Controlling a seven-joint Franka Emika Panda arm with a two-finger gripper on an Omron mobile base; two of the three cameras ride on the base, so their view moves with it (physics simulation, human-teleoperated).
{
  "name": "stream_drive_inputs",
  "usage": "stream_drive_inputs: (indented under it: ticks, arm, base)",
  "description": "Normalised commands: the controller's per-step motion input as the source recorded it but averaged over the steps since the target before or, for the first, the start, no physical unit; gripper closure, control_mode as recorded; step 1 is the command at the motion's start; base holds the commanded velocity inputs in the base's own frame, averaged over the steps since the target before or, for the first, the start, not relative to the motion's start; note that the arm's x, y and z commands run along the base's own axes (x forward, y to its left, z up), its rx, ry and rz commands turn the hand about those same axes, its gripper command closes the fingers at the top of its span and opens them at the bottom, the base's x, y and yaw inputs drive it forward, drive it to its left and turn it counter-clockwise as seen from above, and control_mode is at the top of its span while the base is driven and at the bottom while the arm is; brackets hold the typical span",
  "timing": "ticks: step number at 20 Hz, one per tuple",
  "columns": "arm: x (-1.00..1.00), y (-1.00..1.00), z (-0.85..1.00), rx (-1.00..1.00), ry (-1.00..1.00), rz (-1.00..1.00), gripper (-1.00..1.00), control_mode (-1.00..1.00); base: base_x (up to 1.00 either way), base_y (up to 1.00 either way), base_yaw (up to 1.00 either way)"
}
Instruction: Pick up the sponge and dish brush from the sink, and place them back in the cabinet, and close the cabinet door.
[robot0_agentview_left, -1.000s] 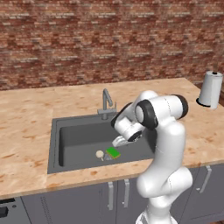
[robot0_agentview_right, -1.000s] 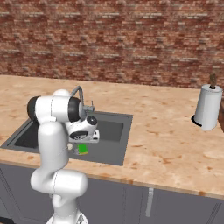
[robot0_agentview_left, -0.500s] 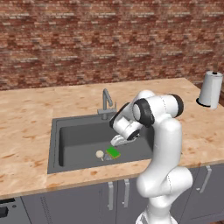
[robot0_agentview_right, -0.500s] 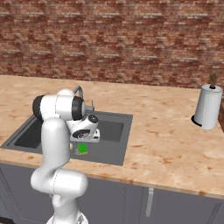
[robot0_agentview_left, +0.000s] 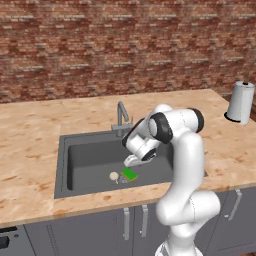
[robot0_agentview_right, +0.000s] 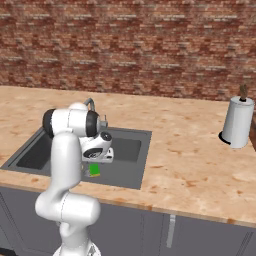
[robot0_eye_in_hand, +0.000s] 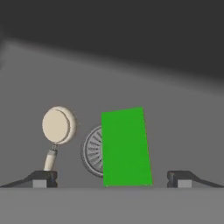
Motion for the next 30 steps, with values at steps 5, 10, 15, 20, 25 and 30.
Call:
stream_drive_inputs:
  ticks: [5,10,15,20,25,30]
  arm:
    - [0.08,0.08,-0.21,0.0,0.0,0.0,-1.0,-1.0]
    - [0.07,0.07,-0.22,0.0,0.0,-0.01,-1.0,-1.0]
    - [0.19,0.06,-0.23,-0.01,0.01,-0.01,-1.0,-1.0]
    - [0.21,0.06,-0.22,-0.02,0.01,0.0,-1.0,-1.0]
    - [0.2,0.06,-0.21,-0.03,0.01,0.0,-1.0,-1.0]
    - [0.16,0.06,-0.17,-0.01,0.0,0.0,-1.0,-1.0]
  base:
    - [0.0,0.0,0.0]
    - [0.0,0.0,0.0]
    - [0.0,0.0,0.0]
    - [0.0,0.0,0.0]
    - [0.0,0.0,0.0]
    - [0.0,0.0,0.0]
